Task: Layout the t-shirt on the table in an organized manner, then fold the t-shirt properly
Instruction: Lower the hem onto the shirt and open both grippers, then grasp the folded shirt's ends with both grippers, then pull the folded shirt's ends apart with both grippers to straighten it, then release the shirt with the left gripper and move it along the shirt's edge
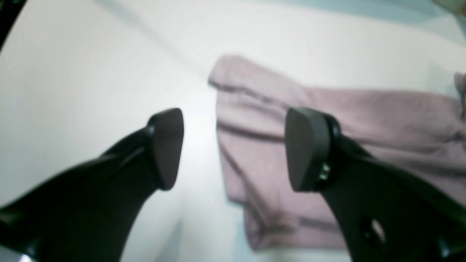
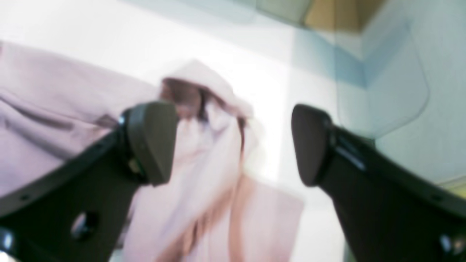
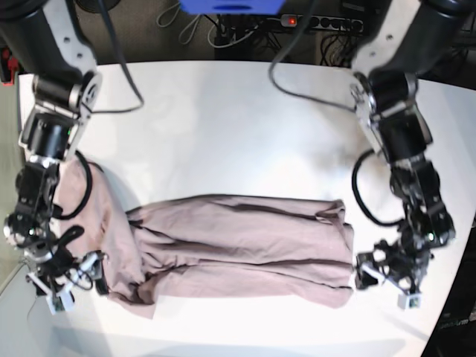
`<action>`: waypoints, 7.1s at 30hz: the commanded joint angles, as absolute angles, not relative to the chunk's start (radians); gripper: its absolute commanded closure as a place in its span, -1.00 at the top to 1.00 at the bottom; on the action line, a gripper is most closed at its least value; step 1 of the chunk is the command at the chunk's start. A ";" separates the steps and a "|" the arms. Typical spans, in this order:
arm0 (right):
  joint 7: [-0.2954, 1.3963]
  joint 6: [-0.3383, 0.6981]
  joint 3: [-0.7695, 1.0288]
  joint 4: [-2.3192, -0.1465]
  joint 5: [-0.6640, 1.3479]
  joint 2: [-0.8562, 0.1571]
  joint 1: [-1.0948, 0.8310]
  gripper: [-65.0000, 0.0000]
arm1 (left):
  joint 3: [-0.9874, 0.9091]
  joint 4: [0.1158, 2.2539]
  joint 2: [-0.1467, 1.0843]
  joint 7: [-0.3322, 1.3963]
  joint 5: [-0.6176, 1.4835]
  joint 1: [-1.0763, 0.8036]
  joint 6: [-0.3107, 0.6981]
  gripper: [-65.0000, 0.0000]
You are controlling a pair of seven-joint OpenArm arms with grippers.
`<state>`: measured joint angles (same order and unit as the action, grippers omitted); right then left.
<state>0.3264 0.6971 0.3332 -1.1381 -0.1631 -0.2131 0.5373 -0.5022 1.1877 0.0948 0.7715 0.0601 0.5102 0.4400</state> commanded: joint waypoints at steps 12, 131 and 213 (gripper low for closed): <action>0.300 0.698 0.493 -1.337 -0.145 -0.127 0.328 0.53 | -0.357 1.204 0.096 0.575 0.070 0.209 0.435 0.31; 0.605 0.698 0.298 -1.492 -0.148 -0.114 0.246 -0.69 | -0.595 1.567 0.243 0.952 0.263 0.208 0.625 -0.99; 0.604 0.698 0.687 -1.968 -0.147 -0.044 -0.303 -1.00 | -0.584 1.705 0.203 1.006 0.575 -0.467 0.625 -0.87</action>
